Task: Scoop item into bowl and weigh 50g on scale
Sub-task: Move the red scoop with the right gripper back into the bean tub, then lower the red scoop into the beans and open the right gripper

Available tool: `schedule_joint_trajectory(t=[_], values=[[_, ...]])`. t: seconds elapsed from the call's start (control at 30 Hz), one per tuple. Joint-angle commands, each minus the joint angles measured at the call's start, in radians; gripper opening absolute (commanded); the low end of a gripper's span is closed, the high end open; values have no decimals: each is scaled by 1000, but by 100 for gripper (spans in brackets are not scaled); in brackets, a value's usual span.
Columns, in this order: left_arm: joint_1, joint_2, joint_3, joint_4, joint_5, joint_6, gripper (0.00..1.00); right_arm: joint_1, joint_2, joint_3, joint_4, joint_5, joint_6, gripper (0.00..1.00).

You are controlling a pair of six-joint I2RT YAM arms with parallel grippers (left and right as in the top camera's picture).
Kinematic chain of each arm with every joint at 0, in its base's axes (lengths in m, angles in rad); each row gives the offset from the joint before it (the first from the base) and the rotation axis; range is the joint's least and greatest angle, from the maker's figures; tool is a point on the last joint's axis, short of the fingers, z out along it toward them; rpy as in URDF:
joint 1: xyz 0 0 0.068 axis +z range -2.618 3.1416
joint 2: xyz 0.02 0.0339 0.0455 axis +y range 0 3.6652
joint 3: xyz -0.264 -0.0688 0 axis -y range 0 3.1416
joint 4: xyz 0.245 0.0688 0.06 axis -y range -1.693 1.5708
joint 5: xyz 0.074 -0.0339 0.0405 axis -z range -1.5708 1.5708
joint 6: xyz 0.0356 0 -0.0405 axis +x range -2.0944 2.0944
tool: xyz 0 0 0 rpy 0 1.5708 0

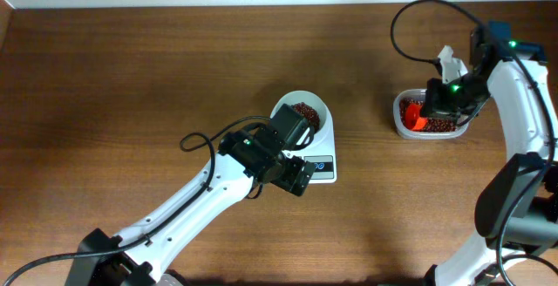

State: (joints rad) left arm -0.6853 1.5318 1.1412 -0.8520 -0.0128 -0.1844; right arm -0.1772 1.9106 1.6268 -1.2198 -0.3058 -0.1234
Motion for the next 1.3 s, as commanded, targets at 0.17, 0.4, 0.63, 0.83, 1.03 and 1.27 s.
schedule_joint_trajectory(t=[0.17,0.4,0.63,0.83,1.03,1.27], values=[[-1,7,19,-1,-10,-12,99,13,-4,-91,103,214,66,4],[-1,7,19,-1,-10,-12,99,14,-4,-92,151,265,80,4],[-1,7,19,-1,-10,-12,99,14,-4,-92,157,231,79,4],[-1,7,19,-1,-10,-12,99,14,-4,-93,170,231,79,4],[-1,7,19,-1,-10,-12,99,14,8,-97,174,228,79,4],[-1,7,19,-1,-10,-12,99,14,16,-107,192,228,79,4]])
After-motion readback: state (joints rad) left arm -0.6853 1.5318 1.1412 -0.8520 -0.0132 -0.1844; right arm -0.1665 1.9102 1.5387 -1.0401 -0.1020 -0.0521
